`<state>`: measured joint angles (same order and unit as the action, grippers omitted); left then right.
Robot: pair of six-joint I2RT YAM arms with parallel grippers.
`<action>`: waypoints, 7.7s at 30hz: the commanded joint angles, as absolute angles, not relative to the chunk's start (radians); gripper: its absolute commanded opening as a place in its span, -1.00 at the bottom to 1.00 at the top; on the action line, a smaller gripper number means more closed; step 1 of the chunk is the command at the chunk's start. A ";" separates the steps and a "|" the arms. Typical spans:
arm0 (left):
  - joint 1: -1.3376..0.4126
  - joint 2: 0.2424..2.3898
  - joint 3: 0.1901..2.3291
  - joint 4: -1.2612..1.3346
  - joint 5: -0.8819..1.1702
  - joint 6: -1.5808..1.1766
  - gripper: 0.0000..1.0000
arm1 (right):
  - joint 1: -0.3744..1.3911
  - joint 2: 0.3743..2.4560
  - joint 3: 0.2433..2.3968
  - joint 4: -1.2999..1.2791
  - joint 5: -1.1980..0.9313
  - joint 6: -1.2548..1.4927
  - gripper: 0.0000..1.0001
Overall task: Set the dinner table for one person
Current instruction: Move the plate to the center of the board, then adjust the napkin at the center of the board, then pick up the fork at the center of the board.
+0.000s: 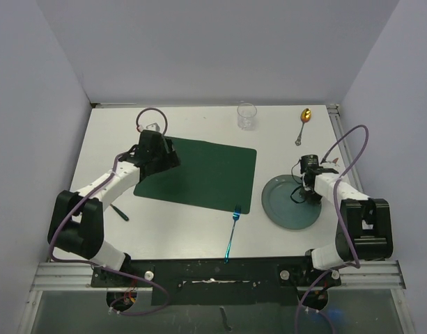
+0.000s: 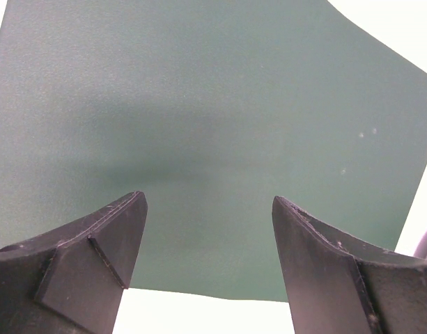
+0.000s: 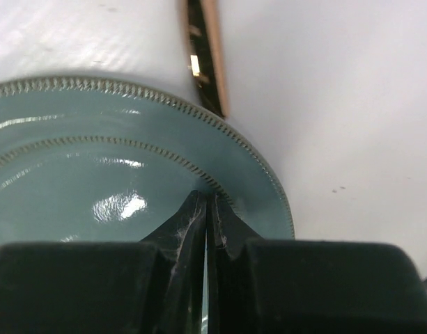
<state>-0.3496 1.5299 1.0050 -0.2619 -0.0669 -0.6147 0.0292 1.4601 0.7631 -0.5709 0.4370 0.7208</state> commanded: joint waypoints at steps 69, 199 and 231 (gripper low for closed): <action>0.012 1.208 0.744 -0.182 0.213 -0.737 0.42 | 0.542 2.034 1.337 -0.420 -0.152 0.552 -0.54; -0.486 1.248 0.943 -0.353 -0.115 -0.699 0.39 | 0.708 1.505 1.075 -0.584 0.217 0.697 -0.42; -1.035 1.218 0.952 -0.654 -0.438 -0.905 0.31 | 1.150 1.375 1.082 -1.048 0.470 1.184 -0.31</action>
<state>-0.9722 1.1675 0.8482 -0.5781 -0.1974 -0.8188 1.1255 1.4403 1.1664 -1.1526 0.5201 1.1652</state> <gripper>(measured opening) 0.659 0.351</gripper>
